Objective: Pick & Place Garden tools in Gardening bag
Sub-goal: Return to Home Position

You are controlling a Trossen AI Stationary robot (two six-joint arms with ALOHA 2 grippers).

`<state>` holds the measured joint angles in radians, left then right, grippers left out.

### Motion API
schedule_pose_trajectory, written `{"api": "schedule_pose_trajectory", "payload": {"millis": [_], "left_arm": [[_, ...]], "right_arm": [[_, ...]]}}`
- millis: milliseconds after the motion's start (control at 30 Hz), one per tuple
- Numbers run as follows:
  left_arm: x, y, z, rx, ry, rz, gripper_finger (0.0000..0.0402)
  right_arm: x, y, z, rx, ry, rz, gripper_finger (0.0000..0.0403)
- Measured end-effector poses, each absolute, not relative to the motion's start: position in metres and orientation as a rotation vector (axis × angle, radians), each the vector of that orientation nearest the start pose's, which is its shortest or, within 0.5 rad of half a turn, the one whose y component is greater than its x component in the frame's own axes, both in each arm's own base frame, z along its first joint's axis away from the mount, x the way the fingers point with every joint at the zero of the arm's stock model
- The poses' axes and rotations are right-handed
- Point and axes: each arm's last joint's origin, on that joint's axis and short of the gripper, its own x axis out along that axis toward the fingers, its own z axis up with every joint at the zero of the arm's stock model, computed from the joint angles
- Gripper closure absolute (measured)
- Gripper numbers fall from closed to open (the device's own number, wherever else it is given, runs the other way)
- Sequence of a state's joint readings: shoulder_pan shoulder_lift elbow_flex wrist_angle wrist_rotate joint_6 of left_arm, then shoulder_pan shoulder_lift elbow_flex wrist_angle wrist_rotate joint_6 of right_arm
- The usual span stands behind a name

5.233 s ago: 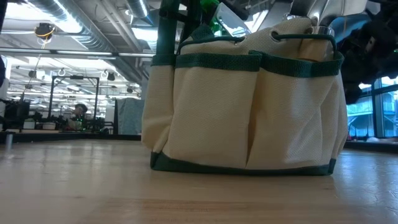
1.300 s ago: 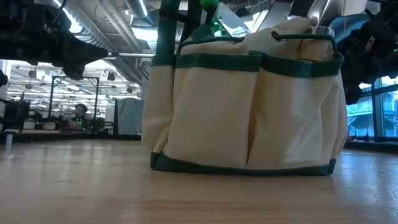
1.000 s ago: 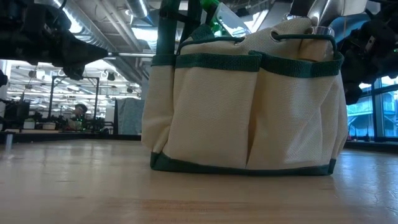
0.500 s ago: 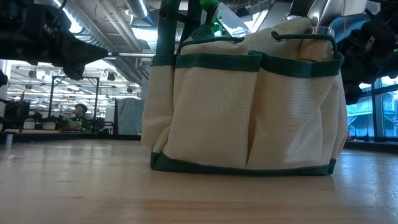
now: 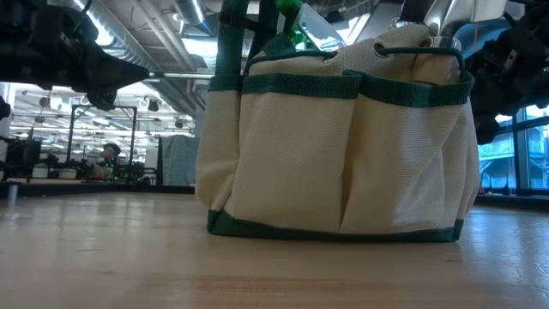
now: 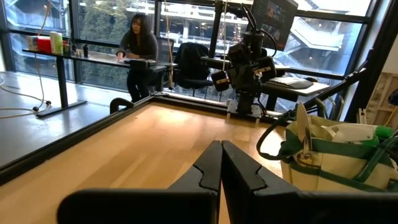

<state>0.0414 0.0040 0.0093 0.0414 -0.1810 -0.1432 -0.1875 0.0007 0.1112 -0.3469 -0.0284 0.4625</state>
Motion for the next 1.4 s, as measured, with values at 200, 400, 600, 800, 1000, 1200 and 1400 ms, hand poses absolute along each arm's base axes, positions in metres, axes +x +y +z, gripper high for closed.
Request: {"api": "schedule_pose_trajectory", "payload": {"millis": [200, 400, 600, 800, 1000, 1200, 1400], "left_arm": [[0.096, 0.009, 0.17, -0.146, -0.063, 0.219, 0.04], [0.096, 0.009, 0.17, -0.146, -0.063, 0.219, 0.04], [0.096, 0.009, 0.17, -0.146, -0.063, 0.219, 0.04], [0.096, 0.009, 0.17, -0.146, -0.063, 0.22, 0.04], [0.097, 0.009, 0.17, -0.146, -0.062, 0.22, 0.04], [0.097, 0.009, 0.17, -0.146, -0.062, 0.22, 0.04], [0.097, 0.009, 0.17, -0.146, -0.062, 0.22, 0.04]], "right_arm": [[0.086, -0.015, 0.168, 0.485, 0.194, -0.21, 0.0402], [0.086, -0.015, 0.168, 0.485, 0.194, -0.21, 0.0402], [0.086, -0.015, 0.168, 0.485, 0.195, -0.21, 0.0402], [0.086, -0.015, 0.168, 0.485, 0.194, -0.21, 0.0402], [0.086, -0.015, 0.168, 0.434, 0.198, -0.205, 0.0402], [0.086, -0.016, 0.172, 0.309, 0.168, -0.187, 0.0402], [0.088, -0.016, 0.186, 0.097, 0.042, -0.162, 0.0402]]}}
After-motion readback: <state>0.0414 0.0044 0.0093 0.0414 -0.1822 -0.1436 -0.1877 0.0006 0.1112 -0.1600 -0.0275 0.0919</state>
